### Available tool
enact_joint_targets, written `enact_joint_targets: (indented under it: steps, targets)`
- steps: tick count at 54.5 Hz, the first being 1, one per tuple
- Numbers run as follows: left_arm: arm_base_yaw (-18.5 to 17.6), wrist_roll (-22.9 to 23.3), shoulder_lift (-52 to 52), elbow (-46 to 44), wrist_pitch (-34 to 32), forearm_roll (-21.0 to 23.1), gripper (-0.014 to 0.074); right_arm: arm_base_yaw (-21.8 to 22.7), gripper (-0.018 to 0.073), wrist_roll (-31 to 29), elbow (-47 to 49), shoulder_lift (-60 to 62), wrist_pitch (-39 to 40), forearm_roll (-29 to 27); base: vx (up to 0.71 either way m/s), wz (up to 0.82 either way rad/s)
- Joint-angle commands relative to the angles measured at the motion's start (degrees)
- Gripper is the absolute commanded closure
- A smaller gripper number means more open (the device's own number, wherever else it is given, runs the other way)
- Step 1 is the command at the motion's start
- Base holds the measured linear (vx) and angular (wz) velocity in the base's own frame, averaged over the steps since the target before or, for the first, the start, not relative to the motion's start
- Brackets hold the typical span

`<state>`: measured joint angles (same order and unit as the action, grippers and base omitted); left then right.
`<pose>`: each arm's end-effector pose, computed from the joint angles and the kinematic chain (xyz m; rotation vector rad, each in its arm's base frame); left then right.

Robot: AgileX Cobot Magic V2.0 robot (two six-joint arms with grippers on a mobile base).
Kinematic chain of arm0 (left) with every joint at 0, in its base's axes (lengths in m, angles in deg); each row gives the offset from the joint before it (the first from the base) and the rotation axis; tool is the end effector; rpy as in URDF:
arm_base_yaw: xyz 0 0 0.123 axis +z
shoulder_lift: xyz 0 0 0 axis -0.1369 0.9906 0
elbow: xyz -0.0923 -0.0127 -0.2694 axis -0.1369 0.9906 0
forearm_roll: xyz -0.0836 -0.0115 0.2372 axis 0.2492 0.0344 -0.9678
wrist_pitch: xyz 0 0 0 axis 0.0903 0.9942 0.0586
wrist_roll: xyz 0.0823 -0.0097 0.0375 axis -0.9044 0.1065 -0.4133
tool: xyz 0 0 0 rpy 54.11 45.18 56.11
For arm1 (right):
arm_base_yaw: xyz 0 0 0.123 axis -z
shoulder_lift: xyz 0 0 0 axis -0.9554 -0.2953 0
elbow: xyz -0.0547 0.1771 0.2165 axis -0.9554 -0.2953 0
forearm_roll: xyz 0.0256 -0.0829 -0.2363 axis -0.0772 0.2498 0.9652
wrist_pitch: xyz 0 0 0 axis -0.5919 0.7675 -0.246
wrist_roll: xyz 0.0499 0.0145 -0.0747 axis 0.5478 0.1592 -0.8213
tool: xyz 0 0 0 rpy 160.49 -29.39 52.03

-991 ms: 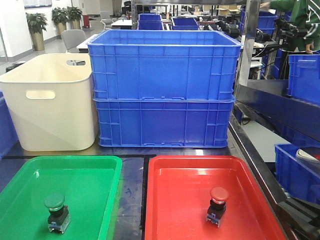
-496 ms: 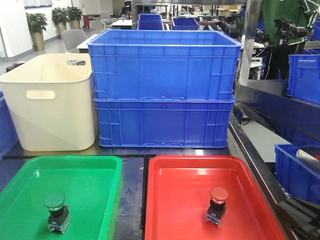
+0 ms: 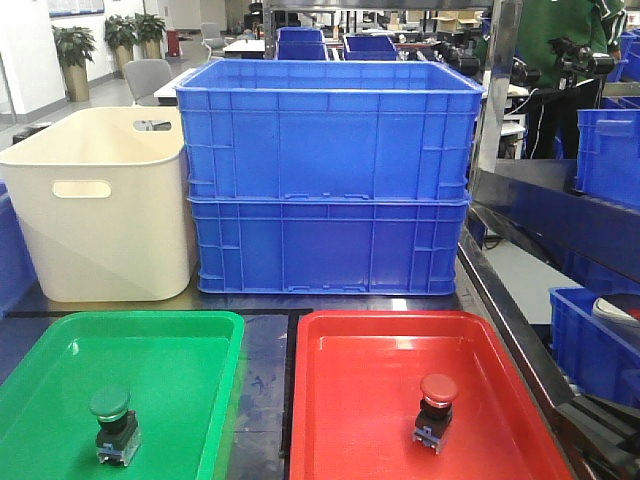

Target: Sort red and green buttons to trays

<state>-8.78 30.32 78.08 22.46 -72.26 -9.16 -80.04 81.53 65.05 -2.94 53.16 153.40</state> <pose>0.0566 -0.0017 0.1926 0.0283 1.6302 -0.0129 0.1571 0.0447 0.2984 -0.4074 1.7113 0.2501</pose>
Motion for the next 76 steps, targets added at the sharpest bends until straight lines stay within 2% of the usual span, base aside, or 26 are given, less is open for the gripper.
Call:
enact_joint_targets:
  steps: [1,15,17,20,23,26,28,31,34,37,39,45,55,76]
  targets:
    - [-0.2,0.0,0.5,-1.5,-4.5,0.1,0.0602,0.0,0.057,-0.1,1.6,0.5,0.8,-0.7,0.0,0.0]
    - [-0.2,0.0,0.5,-1.5,-4.5,0.1,0.0602,0.0,0.057,-0.1,1.6,0.5,0.6,-0.8,0.0,0.0]
    - [-0.2,0.0,0.5,-1.5,-4.5,0.1,0.0602,0.0,0.057,-0.1,1.6,0.5,0.2,-2.4,0.0,0.0]
    - [-0.2,0.0,0.5,-1.5,-4.5,0.1,0.0602,0.0,0.057,-1.2,1.6,0.4,-1.1,-9.9,0.0,0.0]
    - [-0.2,0.0,0.5,-1.5,-4.5,0.1,0.0602,-0.1,0.057,-6.6,1.5,0.3,-4.5,-19.5,0.0,0.0]
    - [-0.2,0.0,0.5,-1.5,-4.5,0.1,0.0602,-0.1,0.057,-16.8,0.7,1.1,-8.1,-33.3,0.0,0.0]
    - [-0.2,0.0,0.5,-1.5,-4.5,0.1,0.0602,-0.1,0.057,-26.6,-0.6,2.1,-10.6,-44.3,0.0,0.0]
    - [-0.2,0.0,0.5,-1.5,-4.5,0.1,0.0602,-0.1,0.057,-39.6,-2.9,4.8,-13.5,-57.3,0.0,0.0]
    - [-0.2,0.0,0.5,-1.5,-4.5,0.1,0.0602,-0.1,0.057,-48.9,-6.2,8.7,-14.6,-67.1,0.0,0.0]
    - [-0.2,0.0,0.5,-1.5,-4.5,0.1,0.0602,-0.1,0.057,-56.8,-10.0,13.8,-14.7,-73.6,0.0,0.0]
    - [-0.2,0.0,0.5,-1.5,-4.5,0.1,0.0602,-0.1,0.057,-60.2,-12.5,17.4,-14.7,-76.0,0.0,0.0]
    - [-0.2,0.0,0.5,-1.5,-4.5,0.1,0.0602,1.1,0.057,-65.9,-20.0,29.7,-15.2,-78.8,0.0,0.0]
    - [-0.2,0.0,0.5,-1.5,-4.5,0.1,0.0602,4.0,0.057,-67.8,-27.9,45.8,-15.8,-79.7,0.0,0.0]
    - [-0.2,0.0,0.4,-1.5,-4.6,0.1,0.0602,4.2,0.0568,-67.8,-29.0,44.7,-18.4,-80.9,0.0,0.0]
